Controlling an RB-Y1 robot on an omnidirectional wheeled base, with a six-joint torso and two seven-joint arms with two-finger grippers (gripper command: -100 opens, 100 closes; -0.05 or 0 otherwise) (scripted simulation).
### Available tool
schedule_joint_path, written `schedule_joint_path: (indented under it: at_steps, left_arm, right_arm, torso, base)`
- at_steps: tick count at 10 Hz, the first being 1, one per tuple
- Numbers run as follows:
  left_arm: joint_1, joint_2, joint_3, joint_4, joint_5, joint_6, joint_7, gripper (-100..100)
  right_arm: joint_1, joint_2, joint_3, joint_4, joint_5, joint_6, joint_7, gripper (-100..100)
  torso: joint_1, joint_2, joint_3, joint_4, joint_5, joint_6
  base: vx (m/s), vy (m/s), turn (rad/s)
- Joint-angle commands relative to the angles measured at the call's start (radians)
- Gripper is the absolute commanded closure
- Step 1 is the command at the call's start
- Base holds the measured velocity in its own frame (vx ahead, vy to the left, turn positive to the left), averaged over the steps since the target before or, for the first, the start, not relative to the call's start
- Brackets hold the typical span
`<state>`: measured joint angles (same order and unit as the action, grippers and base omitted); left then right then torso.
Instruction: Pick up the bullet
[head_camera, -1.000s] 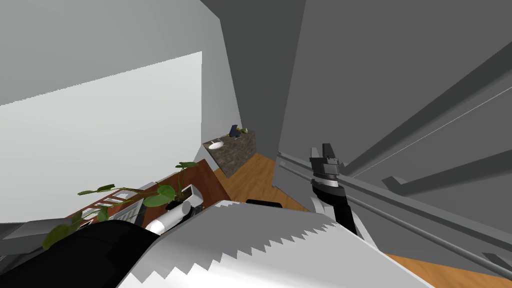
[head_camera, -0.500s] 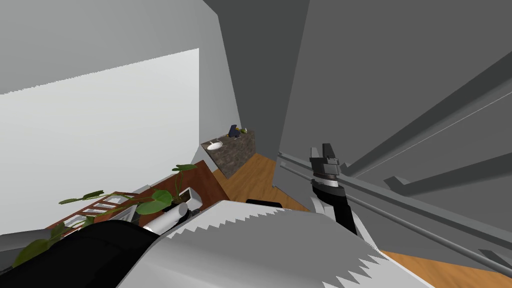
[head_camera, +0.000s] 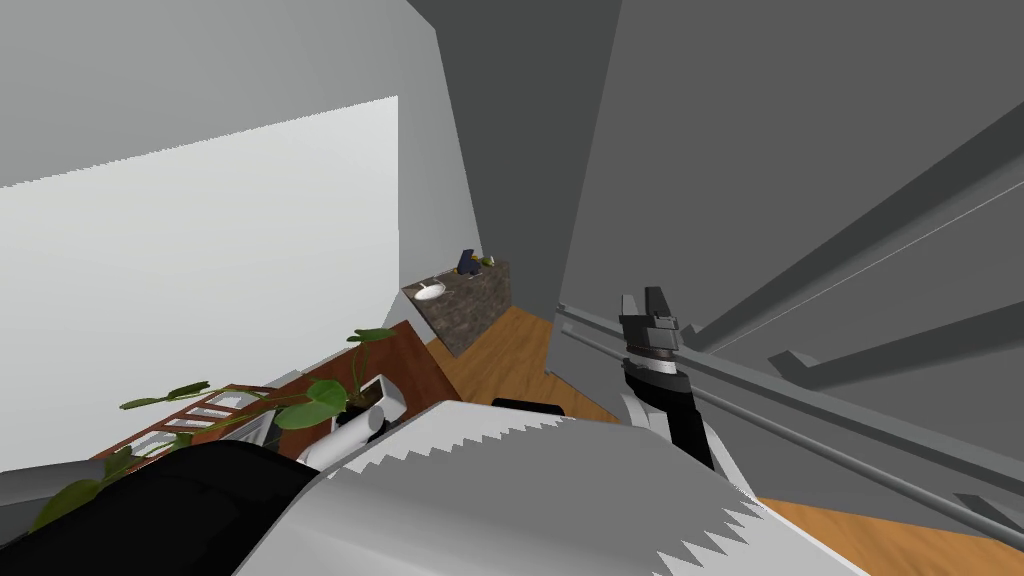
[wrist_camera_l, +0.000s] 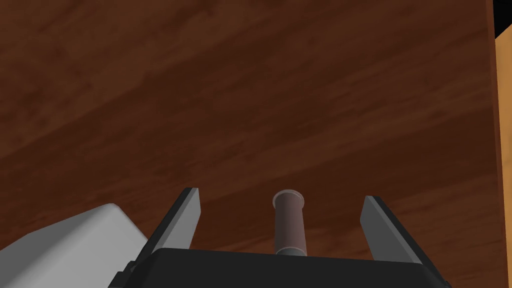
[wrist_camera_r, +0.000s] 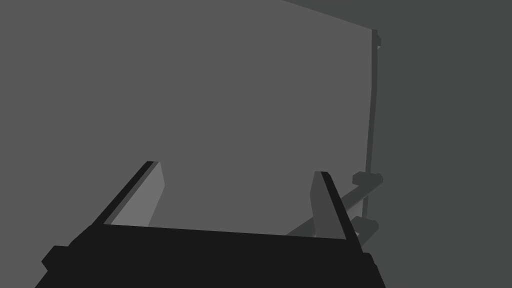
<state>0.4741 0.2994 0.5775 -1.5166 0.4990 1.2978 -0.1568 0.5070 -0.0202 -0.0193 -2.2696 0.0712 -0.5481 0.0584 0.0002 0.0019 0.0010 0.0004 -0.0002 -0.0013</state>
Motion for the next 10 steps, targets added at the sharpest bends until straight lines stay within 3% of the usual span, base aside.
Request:
schedule_joint_path:
  at_steps: [1, 5, 6, 7, 9, 10]
  left_arm:
    - [0.0, 0.0, 0.0, 0.0, 0.0, 0.0, 0.0, 100]
    - [0.001, 0.0, 0.0, 0.001, 0.0, 0.003, 0.0, 100]
    - [0.001, 0.0, 0.0, 0.001, 0.0, 0.003, 0.0, 0]
    - [0.01, 0.007, 0.015, -0.031, 0.012, 0.031, -0.002, 100]
    - [0.022, 0.013, 0.03, -0.066, 0.024, 0.062, -0.003, 100]
    - [0.017, 0.013, 0.026, -0.052, 0.021, 0.049, -0.004, 100]
  right_arm:
    - [0.0, 0.0, 0.0, 0.0, 0.0, 0.0, 0.0, 0]
    - [0.0, 0.0, 0.0, 0.0, 0.0, 0.0, 0.0, 0]
    - [0.0, 0.0, 0.0, 0.0, 0.0, 0.0, 0.0, 0]
    - [0.0, 0.0, 0.0, 0.0, 0.0, 0.0, 0.0, 0]
    - [0.0, 0.0, 0.0, 0.0, 0.0, 0.0, 0.0, 0]
    - [0.0, 0.0, 0.0, 0.0, 0.0, 0.0, 0.0, 0]
  torso:
    - [0.0, 0.0, 0.0, 0.0, 0.0, 0.0]
    - [0.001, -0.001, 0.0, 0.001, 0.0, 0.001]
    - [0.001, -0.001, 0.0, 0.001, 0.0, 0.001]
    - [0.001, -0.001, 0.0, 0.001, 0.0, 0.001]
    - [-0.001, -0.001, 0.0, 0.0, 0.0, 0.0]
    - [-0.001, -0.001, -0.001, 0.0, 0.0, 0.001]
  base:
    - [0.0, 0.0, 0.0]
    - [0.0, 0.0, 0.0]
    - [0.0, 0.0, 0.0]
    - [0.008, -0.019, 0.008]
    - [0.011, -0.026, 0.01]
    - [0.006, -0.012, 0.003]
